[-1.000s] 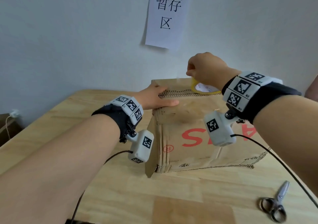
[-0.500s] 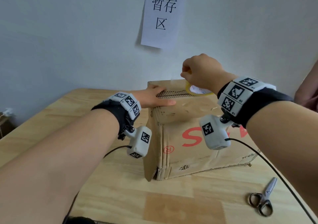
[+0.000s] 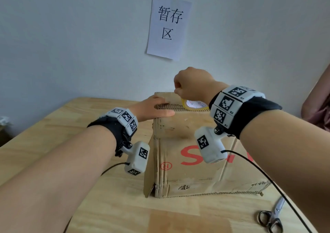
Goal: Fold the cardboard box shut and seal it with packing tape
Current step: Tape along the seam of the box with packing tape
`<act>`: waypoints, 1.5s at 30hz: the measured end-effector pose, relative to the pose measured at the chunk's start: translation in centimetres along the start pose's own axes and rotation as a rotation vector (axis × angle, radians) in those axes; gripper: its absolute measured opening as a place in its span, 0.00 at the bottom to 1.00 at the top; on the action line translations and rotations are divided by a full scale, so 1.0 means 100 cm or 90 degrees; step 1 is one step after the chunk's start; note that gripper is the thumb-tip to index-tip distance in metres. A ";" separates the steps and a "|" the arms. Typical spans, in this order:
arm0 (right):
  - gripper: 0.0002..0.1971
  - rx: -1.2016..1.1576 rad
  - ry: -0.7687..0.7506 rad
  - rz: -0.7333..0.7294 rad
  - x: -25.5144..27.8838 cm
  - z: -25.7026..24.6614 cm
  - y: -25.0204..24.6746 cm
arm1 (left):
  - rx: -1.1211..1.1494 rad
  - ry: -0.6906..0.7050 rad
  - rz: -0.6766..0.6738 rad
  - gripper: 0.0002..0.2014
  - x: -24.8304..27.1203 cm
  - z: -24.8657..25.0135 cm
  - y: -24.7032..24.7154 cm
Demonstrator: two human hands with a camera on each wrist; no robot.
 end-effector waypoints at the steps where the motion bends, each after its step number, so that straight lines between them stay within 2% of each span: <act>1: 0.07 0.007 -0.008 -0.006 -0.004 -0.004 0.000 | 0.037 0.008 0.007 0.25 0.002 -0.001 0.001; 2: 0.07 0.016 -0.015 -0.016 -0.007 -0.008 0.001 | 0.071 0.012 0.018 0.23 0.004 -0.004 0.002; 5: 0.07 0.043 -0.026 -0.039 -0.013 -0.015 0.005 | 0.136 -0.005 0.064 0.32 0.007 -0.012 0.001; 10: 0.07 0.046 -0.017 -0.046 -0.015 -0.015 0.003 | 0.333 -0.084 0.133 0.30 0.011 -0.004 -0.013; 12: 0.07 0.045 -0.016 -0.051 -0.016 -0.014 0.004 | 0.353 -0.085 0.144 0.24 0.011 -0.001 -0.017; 15: 0.08 0.048 -0.010 -0.055 -0.017 -0.013 0.005 | 0.330 -0.067 0.179 0.09 0.011 0.003 -0.024; 18: 0.13 0.031 0.006 -0.048 -0.016 -0.009 0.005 | 0.339 -0.054 0.179 0.07 0.010 0.012 -0.027; 21: 0.13 -0.090 0.082 -0.051 -0.010 0.010 0.004 | 0.417 -0.080 0.181 0.04 0.008 0.009 -0.024; 24: 0.14 -0.266 0.174 -0.021 0.002 0.033 0.007 | 0.493 -0.112 0.252 0.09 0.011 -0.004 -0.025; 28: 0.17 -0.434 0.237 0.040 0.013 0.039 0.014 | 0.511 -0.127 0.267 0.12 0.014 -0.008 -0.023; 37: 0.13 -0.260 0.141 -0.007 -0.011 -0.006 -0.001 | 0.491 -0.172 0.260 0.10 0.028 -0.036 -0.029; 45: 0.12 0.002 0.053 -0.007 -0.027 -0.037 -0.018 | 0.477 -0.189 0.266 0.11 0.033 -0.048 -0.037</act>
Point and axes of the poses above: each hand's wrist, its own x-axis away from the middle knuckle, its own y-axis out of the palm, z = x × y, the point moved 8 cm from there along -x, towards the middle knuckle, and after that the axes turned 14 degrees about x, right-handed, at the moved point
